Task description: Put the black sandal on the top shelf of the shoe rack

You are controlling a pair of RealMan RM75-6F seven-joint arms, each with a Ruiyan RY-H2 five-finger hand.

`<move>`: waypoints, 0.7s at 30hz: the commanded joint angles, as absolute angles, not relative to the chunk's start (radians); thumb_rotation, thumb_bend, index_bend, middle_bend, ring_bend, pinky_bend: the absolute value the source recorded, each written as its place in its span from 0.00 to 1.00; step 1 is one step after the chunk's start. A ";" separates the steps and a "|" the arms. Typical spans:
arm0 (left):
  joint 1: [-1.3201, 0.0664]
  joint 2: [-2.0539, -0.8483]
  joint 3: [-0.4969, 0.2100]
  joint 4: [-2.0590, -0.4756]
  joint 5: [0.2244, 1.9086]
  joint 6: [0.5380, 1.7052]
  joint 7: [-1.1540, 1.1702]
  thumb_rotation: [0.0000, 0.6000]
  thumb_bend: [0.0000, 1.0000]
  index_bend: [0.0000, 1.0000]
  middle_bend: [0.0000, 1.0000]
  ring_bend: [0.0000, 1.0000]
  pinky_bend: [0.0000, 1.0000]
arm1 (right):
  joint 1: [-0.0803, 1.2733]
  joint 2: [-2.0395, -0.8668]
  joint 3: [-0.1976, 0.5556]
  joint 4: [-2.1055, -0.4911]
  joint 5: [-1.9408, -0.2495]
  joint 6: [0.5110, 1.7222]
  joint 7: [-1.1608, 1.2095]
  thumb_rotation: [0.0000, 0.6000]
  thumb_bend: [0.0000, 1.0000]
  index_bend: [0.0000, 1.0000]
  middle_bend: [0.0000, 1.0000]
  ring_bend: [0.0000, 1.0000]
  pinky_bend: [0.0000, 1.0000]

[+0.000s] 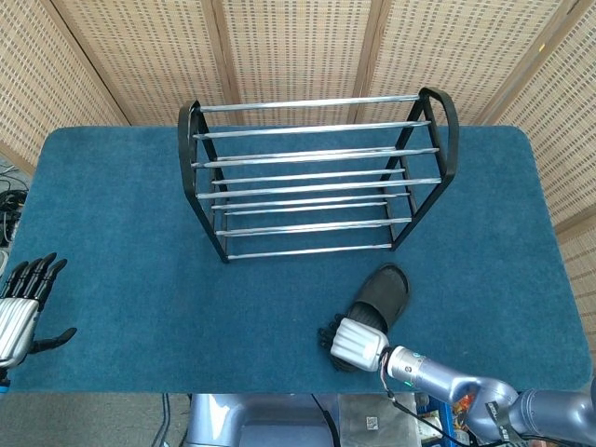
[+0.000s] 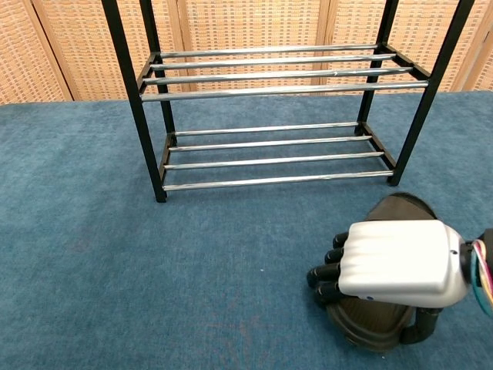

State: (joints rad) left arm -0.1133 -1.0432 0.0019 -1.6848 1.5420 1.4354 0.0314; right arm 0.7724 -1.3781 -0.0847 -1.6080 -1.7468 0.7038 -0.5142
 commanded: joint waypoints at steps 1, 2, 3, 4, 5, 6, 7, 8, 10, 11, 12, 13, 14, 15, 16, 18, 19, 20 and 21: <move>-0.113 -1.043 0.002 -1.685 1.543 1.436 0.032 1.00 0.18 0.00 0.00 0.00 0.00 | 0.770 -1.355 -0.117 -1.600 -1.823 0.790 -0.443 1.00 0.52 0.59 0.61 0.48 0.49; -0.113 -1.044 0.002 -1.685 1.543 1.436 0.033 1.00 0.18 0.00 0.00 0.00 0.00 | 0.770 -1.346 -0.124 -1.599 -1.840 0.810 -0.429 1.00 0.53 0.59 0.61 0.48 0.50; -0.113 -1.044 0.002 -1.685 1.543 1.436 0.033 1.00 0.18 0.00 0.00 0.00 0.00 | 0.770 -1.336 -0.130 -1.599 -1.858 0.829 -0.418 1.00 0.54 0.59 0.61 0.48 0.50; -0.113 -1.044 0.002 -1.685 1.542 1.436 0.033 1.00 0.18 0.00 0.00 0.00 0.00 | 0.770 -1.326 -0.137 -1.598 -1.877 0.849 -0.410 1.00 0.54 0.59 0.61 0.48 0.50; -0.113 -1.044 0.002 -1.685 1.542 1.437 0.034 1.00 0.18 0.00 0.00 0.00 0.00 | 0.769 -1.306 -0.148 -1.600 -1.910 0.884 -0.404 1.00 0.54 0.59 0.61 0.48 0.50; -0.113 -1.044 0.002 -1.686 1.543 1.437 0.036 1.00 0.18 0.00 0.00 0.00 0.00 | 0.768 -1.293 -0.156 -1.599 -1.930 0.904 -0.398 1.00 0.54 0.59 0.61 0.48 0.50; -0.113 -1.045 0.002 -1.686 1.543 1.438 0.037 1.00 0.18 0.00 0.00 0.00 0.00 | 0.767 -1.282 -0.162 -1.598 -1.949 0.925 -0.394 1.00 0.54 0.59 0.61 0.48 0.50; -0.113 -1.045 0.003 -1.687 1.544 1.438 0.038 1.00 0.18 0.00 0.00 0.00 0.00 | 0.766 -1.275 -0.166 -1.597 -1.962 0.939 -0.393 1.00 0.54 0.59 0.61 0.48 0.50; -0.113 -1.046 0.003 -1.688 1.544 1.437 0.042 1.00 0.18 0.00 0.00 0.00 0.00 | 0.763 -1.255 -0.176 -1.596 -1.993 0.971 -0.395 1.00 0.54 0.59 0.61 0.48 0.50; -0.113 -1.046 0.003 -1.688 1.544 1.437 0.043 1.00 0.18 0.00 0.00 0.00 0.00 | 0.762 -1.247 -0.180 -1.597 -2.005 0.983 -0.398 1.00 0.54 0.59 0.61 0.48 0.50; -0.113 -1.046 0.004 -1.689 1.545 1.437 0.044 1.00 0.18 0.00 0.00 0.00 0.00 | 0.760 -1.239 -0.183 -1.598 -2.017 0.995 -0.402 1.00 0.54 0.59 0.61 0.48 0.50; -0.113 -1.047 0.004 -1.689 1.545 1.437 0.045 1.00 0.18 0.00 0.00 0.00 0.00 | 0.758 -1.231 -0.187 -1.599 -2.028 1.007 -0.406 1.00 0.54 0.59 0.61 0.48 0.50; -0.113 -1.047 0.004 -1.689 1.545 1.437 0.046 1.00 0.18 0.00 0.00 0.00 0.00 | 0.755 -1.222 -0.190 -1.601 -2.039 1.018 -0.412 1.00 0.55 0.59 0.61 0.48 0.50; -0.113 -1.047 0.004 -1.690 1.545 1.437 0.048 1.00 0.18 0.00 0.00 0.00 0.00 | 0.751 -1.209 -0.195 -1.606 -2.053 1.033 -0.421 1.00 0.55 0.59 0.61 0.48 0.50; -0.113 -1.048 0.004 -1.691 1.545 1.437 0.050 1.00 0.18 0.00 0.00 0.00 0.00 | 0.747 -1.193 -0.200 -1.613 -2.068 1.045 -0.433 1.00 0.55 0.59 0.61 0.48 0.50; -0.112 -1.049 0.004 -1.692 1.544 1.437 0.054 1.00 0.18 0.00 0.00 0.00 0.00 | 0.735 -1.135 -0.234 -1.652 -2.133 1.086 -0.474 1.00 0.56 0.59 0.61 0.48 0.50; -0.112 -1.050 0.005 -1.693 1.544 1.437 0.056 1.00 0.18 0.00 0.00 0.00 0.00 | 0.733 -1.110 -0.245 -1.671 -2.157 1.096 -0.488 1.00 0.57 0.59 0.61 0.49 0.50; -0.112 -1.050 0.005 -1.693 1.545 1.437 0.058 1.00 0.18 0.00 0.00 0.00 0.00 | 0.732 -1.085 -0.250 -1.687 -2.187 1.106 -0.517 1.00 0.57 0.59 0.61 0.49 0.50; -0.112 -1.050 0.005 -1.693 1.545 1.437 0.058 1.00 0.18 0.00 0.00 0.00 0.00 | 0.730 -1.075 -0.251 -1.695 -2.195 1.108 -0.526 1.00 0.59 0.59 0.62 0.49 0.50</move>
